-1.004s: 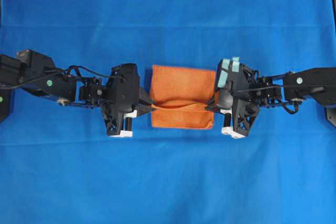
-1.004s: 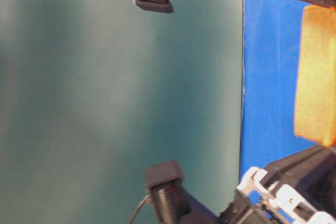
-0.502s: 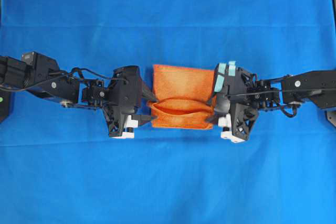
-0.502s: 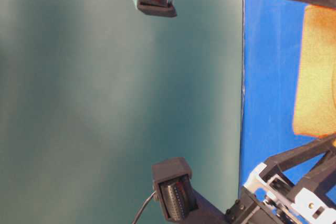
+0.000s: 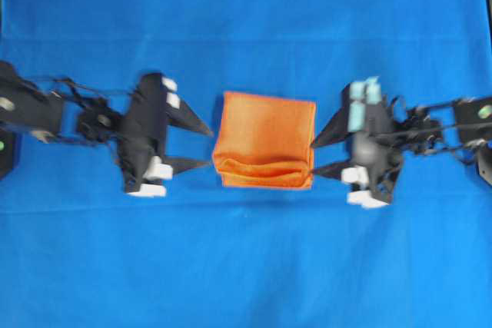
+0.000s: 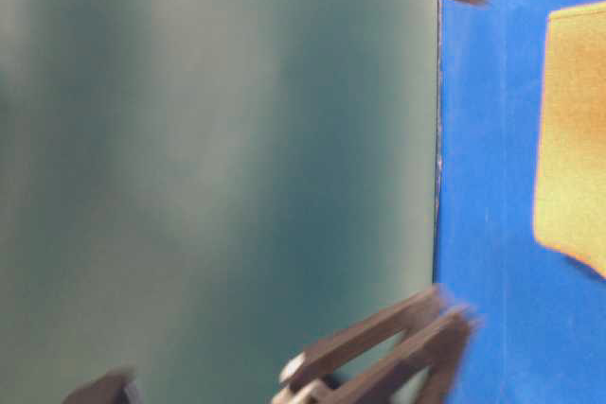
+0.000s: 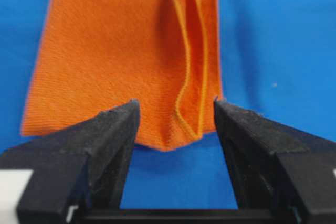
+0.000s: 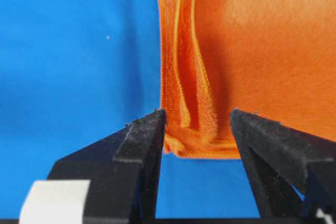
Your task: Fold the orange towel.
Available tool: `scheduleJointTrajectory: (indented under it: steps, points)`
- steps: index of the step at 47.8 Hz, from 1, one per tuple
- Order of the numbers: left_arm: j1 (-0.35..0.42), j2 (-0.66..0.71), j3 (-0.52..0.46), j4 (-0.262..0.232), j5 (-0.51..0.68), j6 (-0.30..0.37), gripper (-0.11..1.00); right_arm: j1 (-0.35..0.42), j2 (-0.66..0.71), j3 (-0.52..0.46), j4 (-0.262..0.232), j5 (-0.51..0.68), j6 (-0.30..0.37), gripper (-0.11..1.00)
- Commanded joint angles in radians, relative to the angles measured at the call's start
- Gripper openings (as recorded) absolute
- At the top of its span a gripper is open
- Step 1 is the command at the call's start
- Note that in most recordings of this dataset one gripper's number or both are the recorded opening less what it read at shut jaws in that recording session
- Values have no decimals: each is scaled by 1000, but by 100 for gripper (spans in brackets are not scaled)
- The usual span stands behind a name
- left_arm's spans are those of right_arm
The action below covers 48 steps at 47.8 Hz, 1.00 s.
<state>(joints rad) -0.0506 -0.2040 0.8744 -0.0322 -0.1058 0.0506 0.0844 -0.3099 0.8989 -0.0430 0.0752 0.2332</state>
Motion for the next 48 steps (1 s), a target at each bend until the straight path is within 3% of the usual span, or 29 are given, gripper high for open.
scheduleJointTrajectory:
  steps: [1, 17, 29, 38, 48]
  points:
    - [-5, -109, 25, 0, -2, 3, 52, -6, -97, 14, -38, -3, -2, 57]
    - [8, -508, 221, 3, 2, 6, 52, -74, -479, 169, -133, -8, -2, 57]
    - [9, -772, 341, 3, 37, 14, 52, -129, -736, 313, -147, 12, -2, 57]
    - [9, -919, 430, 3, 57, 15, 52, -132, -841, 407, -147, -2, 0, 57]
    - [18, -985, 495, 3, 54, 15, 52, -132, -834, 448, -147, -52, 0, 57]
